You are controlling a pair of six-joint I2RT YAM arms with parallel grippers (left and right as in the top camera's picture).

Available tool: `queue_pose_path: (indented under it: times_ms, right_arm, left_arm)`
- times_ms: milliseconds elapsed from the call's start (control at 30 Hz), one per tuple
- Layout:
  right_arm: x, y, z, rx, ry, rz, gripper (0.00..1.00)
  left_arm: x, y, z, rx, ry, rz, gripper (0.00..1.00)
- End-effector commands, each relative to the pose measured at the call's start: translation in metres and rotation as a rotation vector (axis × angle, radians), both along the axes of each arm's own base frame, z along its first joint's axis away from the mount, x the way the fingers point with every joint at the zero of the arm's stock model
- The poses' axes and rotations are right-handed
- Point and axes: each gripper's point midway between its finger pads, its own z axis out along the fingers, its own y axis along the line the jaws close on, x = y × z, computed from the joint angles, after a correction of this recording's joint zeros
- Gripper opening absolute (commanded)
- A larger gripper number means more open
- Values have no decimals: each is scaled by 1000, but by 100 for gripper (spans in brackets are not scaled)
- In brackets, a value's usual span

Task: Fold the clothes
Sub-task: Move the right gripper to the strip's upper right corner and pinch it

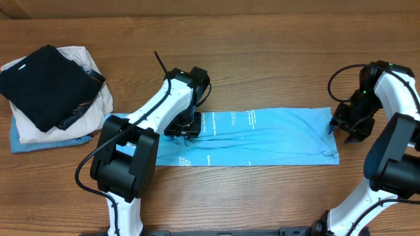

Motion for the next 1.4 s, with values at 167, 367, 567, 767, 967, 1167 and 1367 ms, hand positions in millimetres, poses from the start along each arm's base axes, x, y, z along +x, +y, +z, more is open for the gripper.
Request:
queue_pose_path:
  times_ms: [167, 367, 567, 767, 967, 1167, 1367]
  right_arm:
    - [13, 5, 9, 37, -73, 23, 53]
    - [11, 6, 10, 41, -64, 22, 53]
    - [2, 9, 6, 52, -31, 21, 53]
    - [-8, 12, -8, 59, -10, 20, 53]
    - [-17, 15, -13, 69, 18, 16, 52]
    - [-21, 19, -15, 87, 30, 11, 37]
    - [-23, 19, -14, 89, 36, 11, 35]
  left_arm:
    - [2, 3, 2, 14, -18, 2, 9]
    - [2, 3, 2, 14, -18, 3, 4]
    - [3, 6, 2, 14, -18, 14, 4]
    - [3, 7, 2, 14, -19, 16, 4]
    - [6, 6, 2, 11, -30, 27, 4]
    - [7, 5, 2, 10, -33, 27, 4]
    - [7, 5, 2, 9, -34, 27, 4]
